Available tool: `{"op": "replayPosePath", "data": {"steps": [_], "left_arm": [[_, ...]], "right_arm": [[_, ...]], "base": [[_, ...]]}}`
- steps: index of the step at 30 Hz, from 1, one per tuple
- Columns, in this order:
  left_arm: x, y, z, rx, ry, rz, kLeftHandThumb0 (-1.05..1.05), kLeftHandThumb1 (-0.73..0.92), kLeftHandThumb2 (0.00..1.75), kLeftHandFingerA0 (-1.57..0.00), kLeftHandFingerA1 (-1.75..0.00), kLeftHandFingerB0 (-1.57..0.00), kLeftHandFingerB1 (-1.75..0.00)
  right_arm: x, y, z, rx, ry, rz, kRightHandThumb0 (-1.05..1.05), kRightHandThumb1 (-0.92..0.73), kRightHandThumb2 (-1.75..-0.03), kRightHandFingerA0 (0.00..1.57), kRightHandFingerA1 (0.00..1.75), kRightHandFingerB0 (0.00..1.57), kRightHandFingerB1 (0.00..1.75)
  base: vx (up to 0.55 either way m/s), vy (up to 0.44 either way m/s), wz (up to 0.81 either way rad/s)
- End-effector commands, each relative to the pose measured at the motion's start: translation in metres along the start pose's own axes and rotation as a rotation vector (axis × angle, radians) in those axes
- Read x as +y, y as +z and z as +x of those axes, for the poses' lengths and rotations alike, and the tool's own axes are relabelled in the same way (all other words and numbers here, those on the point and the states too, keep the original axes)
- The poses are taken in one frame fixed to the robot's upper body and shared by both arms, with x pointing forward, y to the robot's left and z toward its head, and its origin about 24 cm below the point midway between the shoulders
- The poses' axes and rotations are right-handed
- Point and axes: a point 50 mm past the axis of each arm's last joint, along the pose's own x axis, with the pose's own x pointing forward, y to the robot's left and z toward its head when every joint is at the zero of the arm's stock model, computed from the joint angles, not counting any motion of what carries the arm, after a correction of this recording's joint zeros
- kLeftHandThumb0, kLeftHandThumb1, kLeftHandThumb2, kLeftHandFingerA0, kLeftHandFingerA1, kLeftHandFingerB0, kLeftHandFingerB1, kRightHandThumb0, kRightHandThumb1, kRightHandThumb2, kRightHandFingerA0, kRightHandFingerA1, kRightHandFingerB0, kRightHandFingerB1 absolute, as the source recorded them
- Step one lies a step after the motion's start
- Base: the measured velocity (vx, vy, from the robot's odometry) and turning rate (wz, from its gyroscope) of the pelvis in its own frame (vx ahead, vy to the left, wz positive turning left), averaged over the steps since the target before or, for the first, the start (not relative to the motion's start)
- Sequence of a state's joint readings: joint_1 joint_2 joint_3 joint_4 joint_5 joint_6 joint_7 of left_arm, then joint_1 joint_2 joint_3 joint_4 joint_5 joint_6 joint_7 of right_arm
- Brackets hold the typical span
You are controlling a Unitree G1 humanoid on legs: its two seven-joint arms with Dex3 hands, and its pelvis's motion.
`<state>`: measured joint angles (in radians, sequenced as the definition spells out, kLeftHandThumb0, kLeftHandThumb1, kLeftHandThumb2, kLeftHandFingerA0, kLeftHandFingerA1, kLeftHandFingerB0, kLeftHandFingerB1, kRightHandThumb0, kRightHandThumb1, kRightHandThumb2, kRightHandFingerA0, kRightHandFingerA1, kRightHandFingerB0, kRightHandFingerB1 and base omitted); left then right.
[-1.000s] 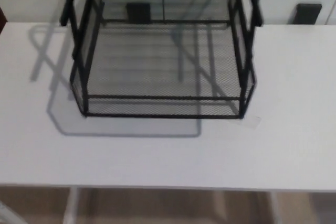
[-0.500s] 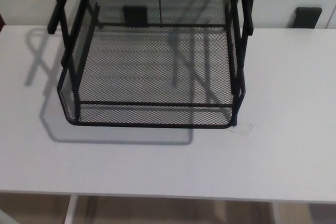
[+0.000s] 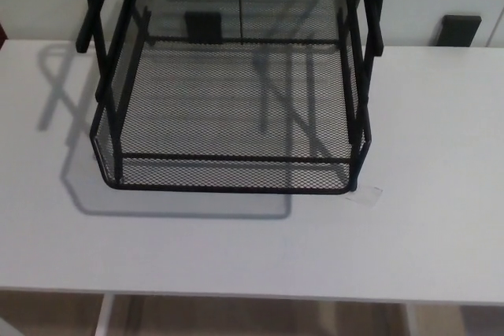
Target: The robot walks towards a file tray kept in the middle of a desk and uses its right hand to grab a tray and pulls it out towards itself
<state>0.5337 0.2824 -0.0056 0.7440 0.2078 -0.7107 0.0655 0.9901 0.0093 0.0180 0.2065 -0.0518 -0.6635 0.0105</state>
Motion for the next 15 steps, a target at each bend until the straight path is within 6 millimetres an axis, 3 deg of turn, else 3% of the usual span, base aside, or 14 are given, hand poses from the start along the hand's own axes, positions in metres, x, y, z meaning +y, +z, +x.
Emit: {"op": "replayPosePath", "data": {"steps": [1,2,3,4,5,6,9,10,11,12,13,14,15], "left_arm": [[0.022,-0.005,0.0,0.073,-0.008,-0.043,-0.41,0.47,0.72,-0.56,-0.53,-0.43,-0.48],[0.022,-0.005,0.0,0.072,-0.008,-0.044,-0.32,0.56,0.56,-0.63,-0.43,-0.48,-0.39],[0.022,-0.005,0.001,0.071,-0.008,-0.05,-0.32,0.56,0.56,-0.64,-0.43,-0.48,-0.39],[0.022,-0.005,0.001,0.07,-0.008,-0.052,-0.32,0.56,0.56,-0.64,-0.43,-0.48,-0.39],[0.022,-0.005,0.001,0.07,-0.005,-0.054,-0.33,0.57,0.56,-0.63,-0.43,-0.48,-0.39],[0.023,-0.005,0.002,0.07,0.001,-0.061,-0.41,0.48,0.73,-0.57,-0.53,-0.42,-0.48],[0.023,-0.003,0.001,0.067,-0.001,-0.047,-0.43,0.48,0.75,-0.56,-0.53,-0.42,-0.49],[0.023,-0.003,0.0,0.064,-0.001,-0.045,-0.42,0.48,0.74,-0.56,-0.53,-0.43,-0.49],[0.023,-0.004,0.001,0.071,-0.002,-0.04,-0.43,0.48,0.74,-0.55,-0.53,-0.43,-0.48],[0.022,-0.004,0.002,0.078,-0.003,-0.039,-0.34,0.57,0.57,-0.61,-0.43,-0.47,-0.38],[0.022,-0.005,0.002,0.084,-0.004,-0.044,-0.34,0.57,0.57,-0.61,-0.43,-0.47,-0.38],[0.021,-0.005,0.002,0.081,-0.004,-0.045,-0.34,0.56,0.57,-0.61,-0.42,-0.47,-0.38],[0.021,-0.004,0.002,0.077,-0.005,-0.051,-0.34,0.56,0.57,-0.61,-0.42,-0.47,-0.39]], "right_arm": [[-0.04,0.102,-0.064,-0.7,-0.265,0.108,-0.45,-0.84,-0.65,0.6,0.59,0.41,0.43],[-0.049,0.118,-0.07,-0.767,-0.308,0.133,-0.41,-0.84,-0.65,0.58,0.64,0.38,0.46],[-0.064,0.143,-0.078,-0.888,-0.386,0.165,-0.4,-0.83,-0.64,0.57,0.66,0.39,0.44],[-0.067,0.146,-0.079,-0.905,-0.399,0.165,-0.4,-0.83,-0.64,0.57,0.66,0.39,0.44],[-0.071,0.159,-0.08,-1.008,-0.382,0.196,-0.35,-0.69,-0.98,0.49,0.71,0.32,0.56],[-0.075,0.168,-0.085,-1.04,-0.429,0.189,-0.37,-0.84,-0.65,0.54,0.67,0.39,0.43],[-0.083,0.199,-0.101,-1.179,-0.615,0.041,-0.37,-0.85,-0.65,0.52,0.64,0.34,0.45],[-0.082,0.207,-0.103,-1.223,-0.632,0.073,-0.4,-0.84,-0.64,0.51,0.63,0.34,0.44],[-0.082,0.215,-0.105,-1.265,-0.647,0.058,-0.44,-0.69,-0.99,0.45,0.68,0.26,0.55],[-0.082,0.222,-0.105,-1.308,-0.652,0.018,-0.43,-0.7,-0.99,0.44,0.68,0.28,0.56],[-0.082,0.228,-0.106,-1.351,-0.656,-0.028,-0.43,-0.7,-0.99,0.44,0.68,0.28,0.56],[-0.083,0.232,-0.106,-1.375,-0.679,-0.11,-0.39,-0.88,-0.66,0.44,0.66,0.32,0.45],[-0.084,0.238,-0.105,-1.406,-0.701,-0.189,-0.42,-0.71,-1.01,0.45,0.69,0.31,0.55]], "base": [[0.0,0.0,0.0],[0.0,0.0,0.0],[0.0,0.0,0.0],[0.0,0.0,0.0],[0.0,0.0,0.0],[0.0,0.0,0.0],[0.0,0.0,0.0],[0.0,0.0,0.0],[0.0,0.0,0.0],[0.0,0.0,0.0],[0.0,0.0,0.0],[0.0,0.0,0.0],[0.0,0.0,0.0]]}}
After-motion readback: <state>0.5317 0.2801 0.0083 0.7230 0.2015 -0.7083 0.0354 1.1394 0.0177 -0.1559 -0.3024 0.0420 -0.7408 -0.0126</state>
